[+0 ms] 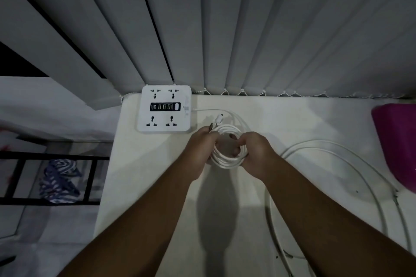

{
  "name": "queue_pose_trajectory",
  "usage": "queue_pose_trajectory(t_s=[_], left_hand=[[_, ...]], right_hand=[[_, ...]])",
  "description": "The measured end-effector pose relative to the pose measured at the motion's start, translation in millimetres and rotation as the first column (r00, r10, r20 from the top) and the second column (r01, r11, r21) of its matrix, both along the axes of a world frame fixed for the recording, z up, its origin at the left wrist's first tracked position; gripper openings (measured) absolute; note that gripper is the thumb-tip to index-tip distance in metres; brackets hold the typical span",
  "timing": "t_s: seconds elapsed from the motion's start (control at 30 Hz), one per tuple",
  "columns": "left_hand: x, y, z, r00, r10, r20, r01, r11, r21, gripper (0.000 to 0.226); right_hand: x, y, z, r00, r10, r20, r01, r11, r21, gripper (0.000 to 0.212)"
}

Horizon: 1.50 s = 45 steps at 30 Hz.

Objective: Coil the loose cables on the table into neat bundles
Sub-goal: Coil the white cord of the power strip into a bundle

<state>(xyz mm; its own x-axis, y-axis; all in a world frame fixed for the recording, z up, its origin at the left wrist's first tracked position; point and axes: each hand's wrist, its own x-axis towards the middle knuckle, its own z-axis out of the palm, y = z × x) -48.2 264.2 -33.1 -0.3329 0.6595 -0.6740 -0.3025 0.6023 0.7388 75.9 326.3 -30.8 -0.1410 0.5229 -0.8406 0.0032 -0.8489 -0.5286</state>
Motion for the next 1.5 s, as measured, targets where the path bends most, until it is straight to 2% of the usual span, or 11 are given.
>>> queue_pose_trajectory(t_s=[0.1, 0.2, 0.37, 0.53, 0.63, 0.73, 0.83, 0.97, 1.07, 1.3, 1.5], left_hand=[[6, -11, -9, 0.985, 0.039, 0.17, -0.05, 0.997, 0.06, 0.03], [11, -23, -18, 0.969, 0.11, 0.223, -0.133, 0.987, 0.092, 0.026], [7, -17, -28, 0.985, 0.076, -0.155, -0.06, 0.993, 0.106, 0.021], [-10, 6, -30, 0.843, -0.083, -0.531, 0.094, 0.996, -0.007, 0.03], [-14, 11, -29, 0.722, -0.101, -0.684, 0.112, 0.993, -0.029, 0.035], [-3, 3, -27, 0.677, 0.032, -0.736, 0.114, 0.982, 0.148, 0.054], [9, -10, -38, 0.665, -0.114, -0.738, 0.296, 0.947, 0.12, 0.063], [6, -26, -49, 0.22, -0.369, -0.903, 0.469, 0.852, -0.233, 0.071], [1, -28, -52, 0.068, -0.435, -0.898, 0.524, 0.781, -0.339, 0.068], [-1, -20, -54, -0.029, -0.567, -0.823, 0.493, 0.709, -0.505, 0.069], [0, -13, -48, 0.083, -0.574, -0.814, 0.491, 0.735, -0.468, 0.072]], right_hand=[[-3, 0, -6, 0.991, -0.097, -0.093, 0.094, 0.995, -0.035, 0.031], [-7, -2, -13, 0.995, -0.085, -0.051, 0.084, 0.996, -0.02, 0.027], [-11, -3, -22, 0.933, 0.217, 0.288, -0.262, 0.956, 0.13, 0.02], [-13, -4, -27, 0.823, 0.268, 0.502, -0.499, 0.763, 0.411, 0.011], [-13, -1, -33, 0.725, 0.246, 0.644, -0.63, 0.615, 0.474, 0.024], [-11, -3, -38, 0.58, 0.282, 0.764, -0.776, 0.477, 0.413, 0.065], [-10, -9, -44, 0.523, 0.286, 0.803, -0.835, 0.361, 0.416, 0.073], [-2, -19, -53, 0.488, 0.263, 0.833, -0.87, 0.228, 0.438, 0.07], [3, -22, -61, 0.47, 0.269, 0.841, -0.883, 0.138, 0.449, 0.07], [3, -20, -67, 0.335, 0.279, 0.9, -0.942, 0.068, 0.329, 0.065], [-5, -8, -52, 0.192, 0.341, 0.92, -0.981, 0.034, 0.192, 0.067]])
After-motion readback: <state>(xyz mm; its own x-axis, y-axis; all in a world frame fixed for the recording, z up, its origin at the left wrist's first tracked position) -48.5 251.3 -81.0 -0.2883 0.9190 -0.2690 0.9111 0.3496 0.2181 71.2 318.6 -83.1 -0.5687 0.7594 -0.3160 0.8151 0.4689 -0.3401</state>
